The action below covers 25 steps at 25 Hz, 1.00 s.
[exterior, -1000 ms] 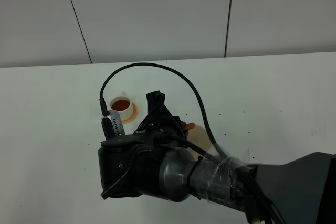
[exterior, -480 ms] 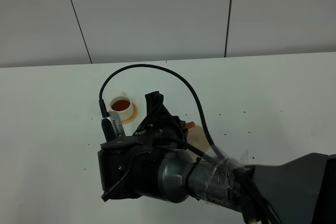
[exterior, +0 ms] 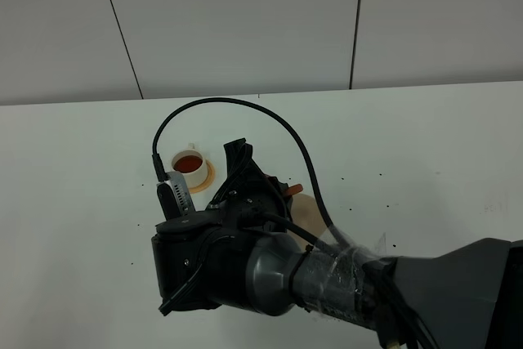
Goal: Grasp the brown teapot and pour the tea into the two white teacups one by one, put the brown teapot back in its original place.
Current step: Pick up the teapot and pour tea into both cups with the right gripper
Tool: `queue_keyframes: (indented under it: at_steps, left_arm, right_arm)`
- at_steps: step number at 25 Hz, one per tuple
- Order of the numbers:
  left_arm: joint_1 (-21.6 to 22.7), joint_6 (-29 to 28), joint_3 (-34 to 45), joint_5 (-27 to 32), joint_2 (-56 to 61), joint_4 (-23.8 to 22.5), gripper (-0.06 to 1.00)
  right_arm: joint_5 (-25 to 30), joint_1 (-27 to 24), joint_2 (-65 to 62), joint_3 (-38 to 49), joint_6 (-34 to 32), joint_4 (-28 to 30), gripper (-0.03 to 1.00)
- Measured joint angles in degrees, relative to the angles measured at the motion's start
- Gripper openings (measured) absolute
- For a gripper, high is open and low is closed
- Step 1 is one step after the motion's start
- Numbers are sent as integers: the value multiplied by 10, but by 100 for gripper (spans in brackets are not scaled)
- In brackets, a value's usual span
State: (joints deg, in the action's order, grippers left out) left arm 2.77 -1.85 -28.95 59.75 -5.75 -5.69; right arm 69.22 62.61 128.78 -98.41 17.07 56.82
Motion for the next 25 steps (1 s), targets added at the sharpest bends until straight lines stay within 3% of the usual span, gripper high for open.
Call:
queue_keyframes:
  at_steps: [25]
  left_arm:
    - [0, 0, 0, 0, 0, 0, 24]
  right_arm:
    - [0, 0, 0, 0, 12, 18, 10]
